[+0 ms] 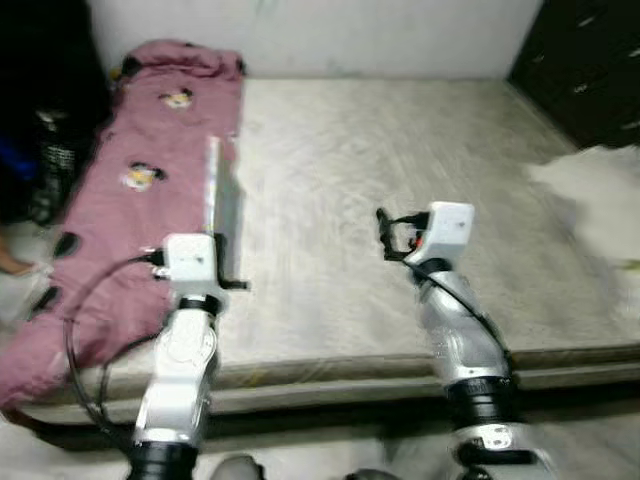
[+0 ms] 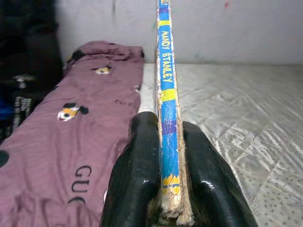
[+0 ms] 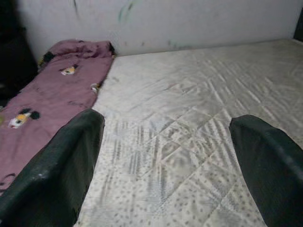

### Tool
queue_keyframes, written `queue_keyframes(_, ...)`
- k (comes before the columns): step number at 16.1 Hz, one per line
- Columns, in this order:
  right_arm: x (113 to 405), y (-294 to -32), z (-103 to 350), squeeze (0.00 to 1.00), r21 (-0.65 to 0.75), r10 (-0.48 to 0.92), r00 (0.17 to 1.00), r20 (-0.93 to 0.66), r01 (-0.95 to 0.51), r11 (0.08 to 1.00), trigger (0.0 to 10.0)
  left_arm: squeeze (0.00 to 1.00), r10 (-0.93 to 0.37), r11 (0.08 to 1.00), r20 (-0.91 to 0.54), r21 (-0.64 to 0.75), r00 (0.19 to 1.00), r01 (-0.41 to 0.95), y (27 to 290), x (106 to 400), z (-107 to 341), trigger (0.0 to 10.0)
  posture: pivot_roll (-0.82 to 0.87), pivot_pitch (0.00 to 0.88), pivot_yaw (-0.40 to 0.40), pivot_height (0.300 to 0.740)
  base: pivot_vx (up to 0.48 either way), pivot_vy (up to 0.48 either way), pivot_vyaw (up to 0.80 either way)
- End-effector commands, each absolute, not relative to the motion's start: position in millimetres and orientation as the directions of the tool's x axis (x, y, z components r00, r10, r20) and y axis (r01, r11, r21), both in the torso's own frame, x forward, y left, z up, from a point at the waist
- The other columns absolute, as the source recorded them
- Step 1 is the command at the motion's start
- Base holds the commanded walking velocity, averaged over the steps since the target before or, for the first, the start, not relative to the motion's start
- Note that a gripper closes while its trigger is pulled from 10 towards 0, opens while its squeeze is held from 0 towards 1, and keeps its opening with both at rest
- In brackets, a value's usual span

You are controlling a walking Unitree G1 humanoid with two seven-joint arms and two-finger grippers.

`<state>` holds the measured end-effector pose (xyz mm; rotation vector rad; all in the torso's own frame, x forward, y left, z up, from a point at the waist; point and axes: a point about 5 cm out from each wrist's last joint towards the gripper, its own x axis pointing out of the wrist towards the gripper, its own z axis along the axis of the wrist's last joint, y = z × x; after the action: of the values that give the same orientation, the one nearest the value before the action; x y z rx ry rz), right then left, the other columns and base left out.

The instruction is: Clean up the room

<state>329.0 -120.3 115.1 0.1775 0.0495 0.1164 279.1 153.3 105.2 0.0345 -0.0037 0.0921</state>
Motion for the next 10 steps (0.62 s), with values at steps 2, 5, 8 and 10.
queue_keyframes(2, 329, -116, 119, 0.0, 0.177, 0.137, 0.99, -0.031, -0.13, 0.976, 10.0, 0.0, 0.111, 0.991, 0.071, 0.072, 0.991, -0.116, 157, 281, 116, 10.0, 0.08, 0.0, -0.024, 0.74, 0.0, 0.0, 0.0)
queue_keyframes(5, 313, -129, 111, 0.0, 0.06, 0.159, 0.987, -0.01, -0.159, 0.986, 10.0, 0.0, 0.088, 0.979, 0.107, 0.174, 0.99, -0.106, 162, 274, 115, 10.0, 0.08, 0.0, -0.022, 0.74, 0.0, 0.0, 0.0)
queue_keyframes(8, 299, -136, 106, 0.0, -0.019, 0.144, 0.989, 0.019, -0.144, 0.989, 10.0, 0.0, 0.168, 0.965, 0.095, 0.188, 0.981, -0.184, 181, 264, 110, 10.0, 0.08, 0.0, -0.017, 0.74, 0.0, 0.0, 0.0)
queue_keyframes(10, 297, -139, 102, 0.0, -0.012, 0.107, 0.994, 0.009, -0.107, 0.994, 10.0, 0.0, 0.155, 0.967, 0.101, 0.189, 0.983, -0.172, 180, 263, 111, 10.0, 0.08, 0.0, -0.016, 0.74, 0.0, 0.0, 0.0)
